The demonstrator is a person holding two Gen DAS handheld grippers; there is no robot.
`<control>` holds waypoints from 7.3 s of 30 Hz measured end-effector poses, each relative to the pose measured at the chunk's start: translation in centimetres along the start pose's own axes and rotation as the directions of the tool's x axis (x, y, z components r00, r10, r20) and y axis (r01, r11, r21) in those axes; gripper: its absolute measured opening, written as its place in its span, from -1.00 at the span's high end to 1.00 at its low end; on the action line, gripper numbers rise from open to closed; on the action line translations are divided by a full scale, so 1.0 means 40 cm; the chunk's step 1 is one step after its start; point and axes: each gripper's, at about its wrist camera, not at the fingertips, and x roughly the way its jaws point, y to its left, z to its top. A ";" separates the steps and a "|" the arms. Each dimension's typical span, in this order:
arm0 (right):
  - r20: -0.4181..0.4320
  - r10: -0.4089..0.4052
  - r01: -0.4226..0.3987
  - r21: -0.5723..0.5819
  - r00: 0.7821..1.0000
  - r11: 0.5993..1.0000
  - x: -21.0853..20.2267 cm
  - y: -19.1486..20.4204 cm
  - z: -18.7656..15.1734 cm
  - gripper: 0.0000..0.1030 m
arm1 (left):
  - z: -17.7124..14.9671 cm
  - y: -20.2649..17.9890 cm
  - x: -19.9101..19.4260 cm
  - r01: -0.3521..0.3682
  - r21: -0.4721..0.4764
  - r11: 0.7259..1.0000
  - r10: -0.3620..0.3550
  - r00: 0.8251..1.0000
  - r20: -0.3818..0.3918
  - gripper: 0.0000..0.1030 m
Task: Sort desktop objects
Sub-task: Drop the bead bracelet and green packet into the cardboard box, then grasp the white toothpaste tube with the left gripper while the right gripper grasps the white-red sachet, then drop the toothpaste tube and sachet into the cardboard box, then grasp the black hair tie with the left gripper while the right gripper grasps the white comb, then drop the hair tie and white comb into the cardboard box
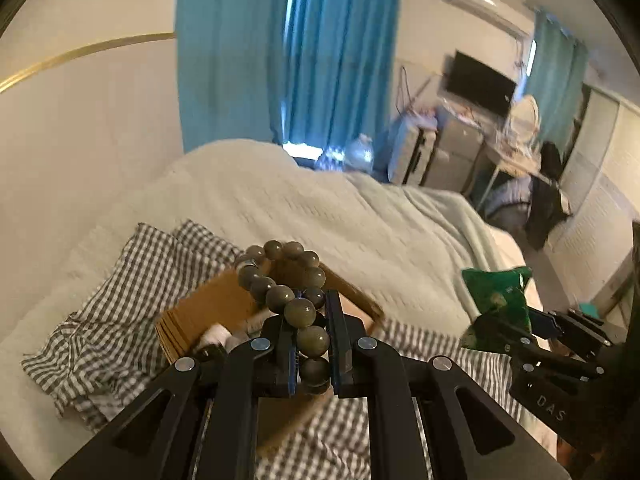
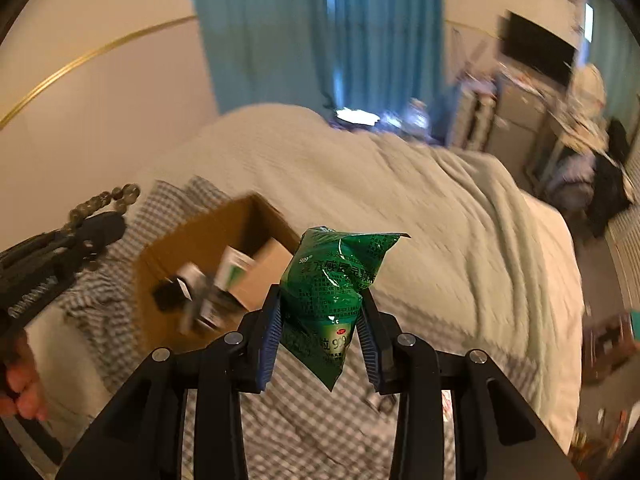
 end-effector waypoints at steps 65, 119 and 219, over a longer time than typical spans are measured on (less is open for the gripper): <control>-0.353 -0.105 0.204 0.257 0.930 0.945 0.296 -0.576 -0.526 -0.23 | -0.480 -0.458 0.486 -0.003 0.143 0.990 0.050 0.944 -0.327 -0.83; -0.018 0.111 -0.107 0.137 0.994 0.985 0.046 0.044 0.036 0.91 | -0.012 0.052 0.141 -0.080 0.079 0.994 0.083 0.996 -0.032 0.48; 0.003 -0.053 0.047 0.406 0.999 0.913 0.013 -0.338 -0.331 0.93 | -0.351 -0.228 0.210 0.030 0.062 0.998 -0.025 0.996 -0.083 0.94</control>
